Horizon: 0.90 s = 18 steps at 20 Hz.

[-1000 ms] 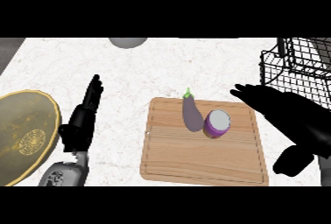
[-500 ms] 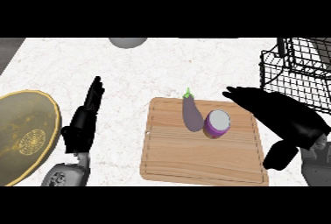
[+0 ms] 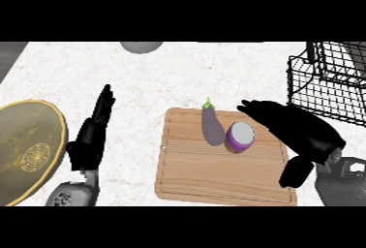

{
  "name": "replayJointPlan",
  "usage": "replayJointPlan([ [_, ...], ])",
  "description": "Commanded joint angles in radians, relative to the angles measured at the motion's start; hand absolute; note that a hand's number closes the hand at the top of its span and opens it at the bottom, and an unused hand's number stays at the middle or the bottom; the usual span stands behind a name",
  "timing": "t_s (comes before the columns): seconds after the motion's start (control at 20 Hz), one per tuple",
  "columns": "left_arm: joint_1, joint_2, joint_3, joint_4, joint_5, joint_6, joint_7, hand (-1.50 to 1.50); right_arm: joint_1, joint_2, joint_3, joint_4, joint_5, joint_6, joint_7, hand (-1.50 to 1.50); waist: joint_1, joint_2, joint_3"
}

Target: Pick the can from the cutting board and place it in the tiered basket

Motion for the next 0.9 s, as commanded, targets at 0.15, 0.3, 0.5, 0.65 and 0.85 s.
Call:
replayJointPlan([
  [0.15,-0.003,-0.004,0.001,-0.070,-0.026,-0.005,0.082,0.00,-0.024,0.062,-0.009,0.033,0.056,0.041,-0.008,-1.50,0.001,0.000,0.000],
  [0.3,-0.046,-0.044,0.017,0.082,-0.018,0.008,-0.032,0.00,0.009,0.059,0.024,0.103,0.125,-0.046,-0.084,-1.50,-0.002,0.001,0.000],
  [0.5,-0.064,-0.024,0.025,-0.018,-0.033,-0.002,0.078,0.00,-0.026,0.119,0.009,0.114,0.139,0.001,-0.044,-1.50,-0.001,0.000,0.000],
  [0.65,0.028,-0.060,-0.031,-0.070,-0.068,0.035,0.045,0.00,0.000,0.139,0.004,0.089,0.146,0.014,-0.027,-1.50,0.000,-0.001,0.000],
  [0.85,-0.067,-0.021,0.041,0.017,-0.026,-0.028,0.044,0.00,0.008,0.164,0.039,0.185,0.223,-0.088,-0.096,-1.50,-0.001,0.000,0.000],
])
